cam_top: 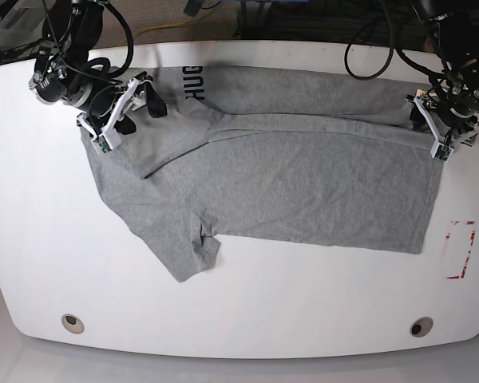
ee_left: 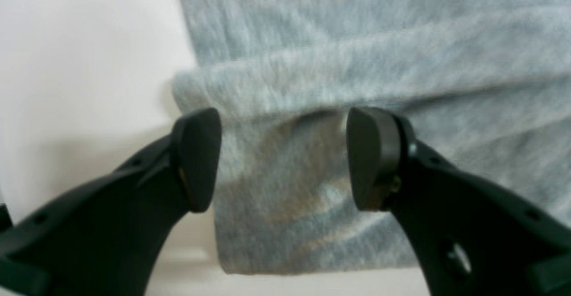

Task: Fold the T-shirt properly
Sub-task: 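Move both grippers down to grasp the shirt hem corners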

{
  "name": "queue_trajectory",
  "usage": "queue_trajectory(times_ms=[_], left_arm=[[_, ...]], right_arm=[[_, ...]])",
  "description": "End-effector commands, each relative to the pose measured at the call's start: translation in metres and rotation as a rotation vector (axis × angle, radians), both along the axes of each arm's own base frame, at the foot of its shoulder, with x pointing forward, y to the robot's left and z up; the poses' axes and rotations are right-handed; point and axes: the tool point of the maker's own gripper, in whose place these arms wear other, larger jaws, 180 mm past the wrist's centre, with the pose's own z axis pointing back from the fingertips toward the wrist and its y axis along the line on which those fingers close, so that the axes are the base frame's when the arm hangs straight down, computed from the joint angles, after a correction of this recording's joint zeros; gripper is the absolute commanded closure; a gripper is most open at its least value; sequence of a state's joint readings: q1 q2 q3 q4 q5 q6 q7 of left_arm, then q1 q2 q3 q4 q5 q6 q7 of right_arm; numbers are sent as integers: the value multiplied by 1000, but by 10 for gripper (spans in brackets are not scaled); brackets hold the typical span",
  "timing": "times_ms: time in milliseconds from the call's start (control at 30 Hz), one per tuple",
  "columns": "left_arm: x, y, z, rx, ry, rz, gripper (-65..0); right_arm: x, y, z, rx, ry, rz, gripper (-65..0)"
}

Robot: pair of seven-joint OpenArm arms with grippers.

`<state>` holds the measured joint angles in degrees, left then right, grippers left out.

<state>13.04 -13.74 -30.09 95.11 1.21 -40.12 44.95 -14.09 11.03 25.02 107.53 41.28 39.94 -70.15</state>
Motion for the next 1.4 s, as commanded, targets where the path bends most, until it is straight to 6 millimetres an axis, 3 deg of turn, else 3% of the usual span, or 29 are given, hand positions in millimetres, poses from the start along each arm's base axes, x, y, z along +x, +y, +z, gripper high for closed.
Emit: queue_trajectory(times_ms=[0, 267, 567, 1000, 1100, 1367], left_arm=[[6, 5, 10, 11, -34, -3, -408], [1, 4, 2, 1, -11, 0, -408], [-45, 7, -36, -35, 128, 32, -408], [-107, 6, -57, -38, 260, 37, -408], [-118, 7, -49, -24, 254, 51, -408], [-126, 1, -33, 13, 233, 33, -410]], right_arm=[[18, -7, 13, -21, -63, -11, -458], [79, -69, 20, -219, -91, -120, -458], [125, -114, 21, -221, -51, -191, -458], [138, -116, 32, -214, -98, -200, -458], [143, -114, 33, -191, -129, -208, -458], [161, -119, 8, -102, -99, -265, -458]])
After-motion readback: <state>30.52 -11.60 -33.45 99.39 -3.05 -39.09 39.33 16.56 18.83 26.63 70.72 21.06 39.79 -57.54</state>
